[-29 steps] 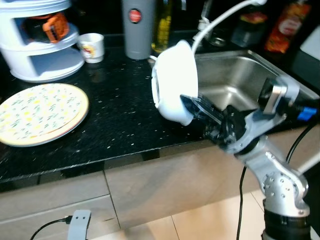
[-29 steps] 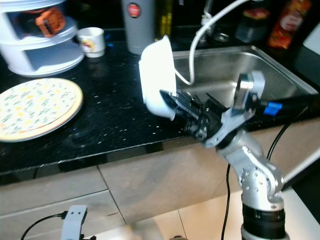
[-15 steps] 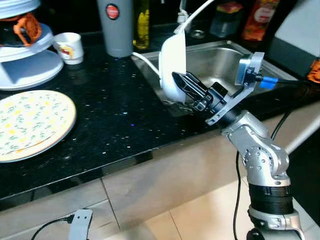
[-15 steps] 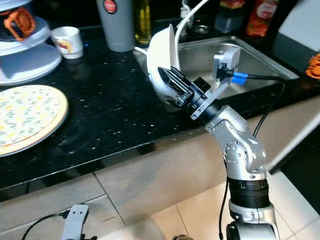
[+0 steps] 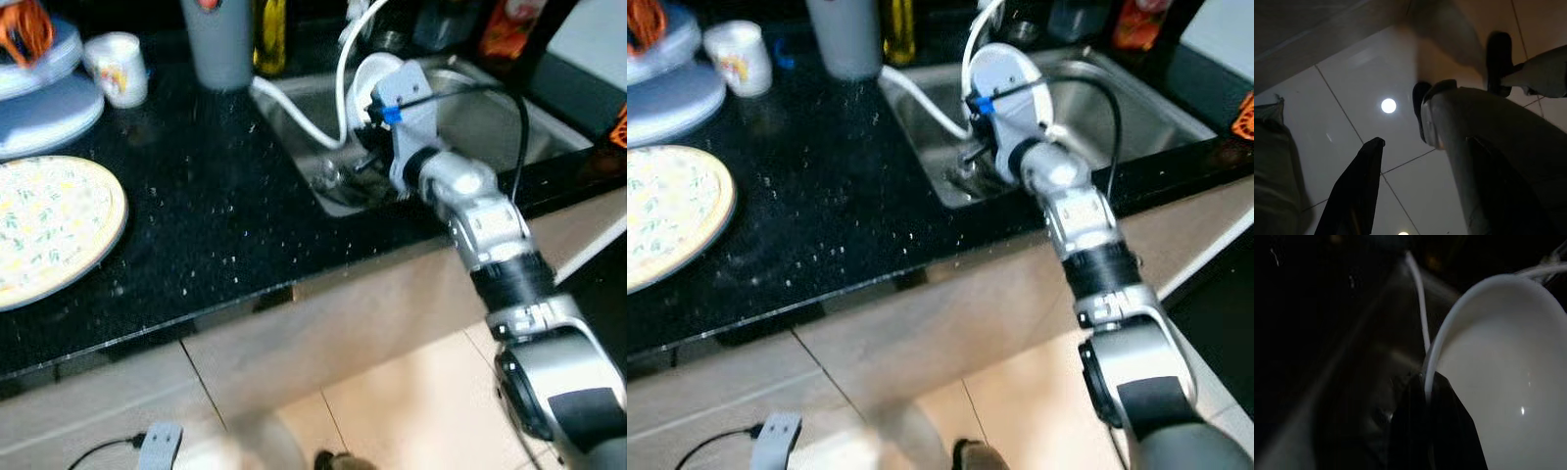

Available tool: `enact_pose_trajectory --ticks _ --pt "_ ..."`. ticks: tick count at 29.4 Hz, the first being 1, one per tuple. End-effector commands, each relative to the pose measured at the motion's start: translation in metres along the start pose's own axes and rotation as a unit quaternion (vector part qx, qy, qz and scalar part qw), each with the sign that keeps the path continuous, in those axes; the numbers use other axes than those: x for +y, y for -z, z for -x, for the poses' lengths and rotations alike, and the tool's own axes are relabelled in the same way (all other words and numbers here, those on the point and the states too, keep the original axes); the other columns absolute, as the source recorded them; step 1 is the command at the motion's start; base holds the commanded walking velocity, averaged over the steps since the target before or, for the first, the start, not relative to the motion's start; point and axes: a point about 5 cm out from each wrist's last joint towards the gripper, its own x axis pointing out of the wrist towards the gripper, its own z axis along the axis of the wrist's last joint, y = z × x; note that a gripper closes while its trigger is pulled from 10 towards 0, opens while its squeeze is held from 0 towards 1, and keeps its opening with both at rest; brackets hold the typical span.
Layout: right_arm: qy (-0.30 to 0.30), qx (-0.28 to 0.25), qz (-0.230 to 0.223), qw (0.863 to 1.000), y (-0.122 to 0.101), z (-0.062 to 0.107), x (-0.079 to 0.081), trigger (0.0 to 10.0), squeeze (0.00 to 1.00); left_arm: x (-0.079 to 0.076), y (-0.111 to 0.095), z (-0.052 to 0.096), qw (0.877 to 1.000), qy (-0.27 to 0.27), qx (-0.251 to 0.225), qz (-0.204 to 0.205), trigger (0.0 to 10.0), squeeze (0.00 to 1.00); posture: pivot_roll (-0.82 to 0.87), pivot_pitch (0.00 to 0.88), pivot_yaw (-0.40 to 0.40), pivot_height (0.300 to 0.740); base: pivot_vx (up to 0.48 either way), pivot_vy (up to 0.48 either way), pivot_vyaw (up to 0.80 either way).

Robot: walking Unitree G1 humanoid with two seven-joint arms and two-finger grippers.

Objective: Kitchen organization

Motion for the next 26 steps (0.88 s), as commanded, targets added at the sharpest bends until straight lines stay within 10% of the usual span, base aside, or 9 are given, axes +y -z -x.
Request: enact_pose_trajectory --ticks 1,26 --pt "-0.001 0.027 0.044 0.999 0.006 -0.004 -0.008 10.0 0.0 -0.009 0.046 0.009 0.997 0.023 0.071 0.007 10.0 0.0 0.03 0.268 -0.058 0.74 0.0 0.0 0.0" --pt "-0.099 0.13 0.222 0.961 -0.018 -0.034 0.004 10.0 0.0 0.011 0.074 0.03 0.996 0.034 0.069 -0.037 10.0 0.0 0.08 0.405 -0.065 0.74 0.0 0.0 0.0"
